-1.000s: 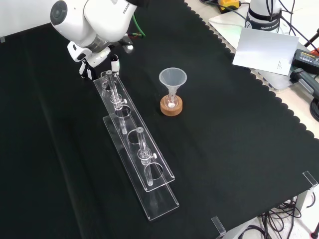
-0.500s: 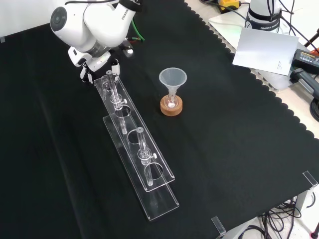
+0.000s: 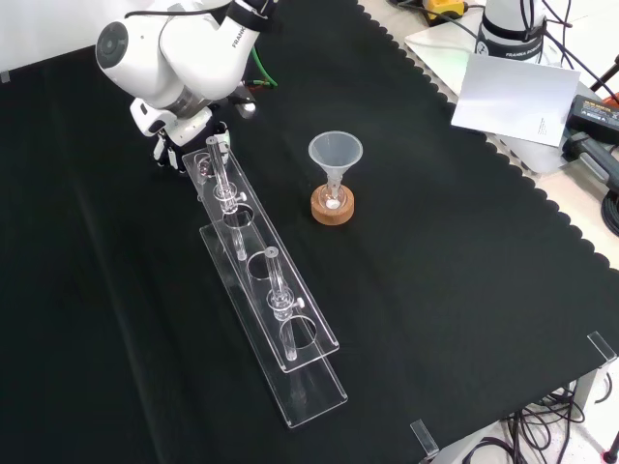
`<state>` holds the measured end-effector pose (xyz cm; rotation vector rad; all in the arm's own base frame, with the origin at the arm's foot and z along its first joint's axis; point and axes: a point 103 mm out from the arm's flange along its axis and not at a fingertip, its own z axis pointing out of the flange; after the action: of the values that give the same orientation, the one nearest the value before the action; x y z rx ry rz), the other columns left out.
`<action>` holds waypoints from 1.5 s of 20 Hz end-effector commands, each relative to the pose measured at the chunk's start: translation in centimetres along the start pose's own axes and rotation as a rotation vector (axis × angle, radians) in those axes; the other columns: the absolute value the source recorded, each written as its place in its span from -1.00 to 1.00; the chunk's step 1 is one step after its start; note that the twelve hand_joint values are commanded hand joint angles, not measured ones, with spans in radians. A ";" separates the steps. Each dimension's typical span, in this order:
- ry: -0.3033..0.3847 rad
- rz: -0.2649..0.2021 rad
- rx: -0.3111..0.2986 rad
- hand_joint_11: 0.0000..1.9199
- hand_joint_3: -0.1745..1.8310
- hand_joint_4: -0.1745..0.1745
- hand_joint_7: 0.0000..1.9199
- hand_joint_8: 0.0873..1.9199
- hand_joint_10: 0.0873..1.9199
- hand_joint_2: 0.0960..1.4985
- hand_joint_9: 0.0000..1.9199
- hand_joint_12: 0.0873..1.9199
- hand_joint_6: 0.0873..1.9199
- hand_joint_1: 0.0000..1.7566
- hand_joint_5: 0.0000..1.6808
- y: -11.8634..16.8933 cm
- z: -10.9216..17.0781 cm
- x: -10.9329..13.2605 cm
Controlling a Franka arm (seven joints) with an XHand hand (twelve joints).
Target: Put the weighing funnel back on the table.
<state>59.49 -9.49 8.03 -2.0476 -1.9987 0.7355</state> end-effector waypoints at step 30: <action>0.030 -0.040 -0.075 -0.54 -0.31 -0.02 -0.86 -0.35 -0.41 -0.29 -0.50 0.30 -0.74 -0.04 -0.59 -7.3 -6.1 0.1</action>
<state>57.68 -8.11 12.76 -1.9960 -2.0378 0.7039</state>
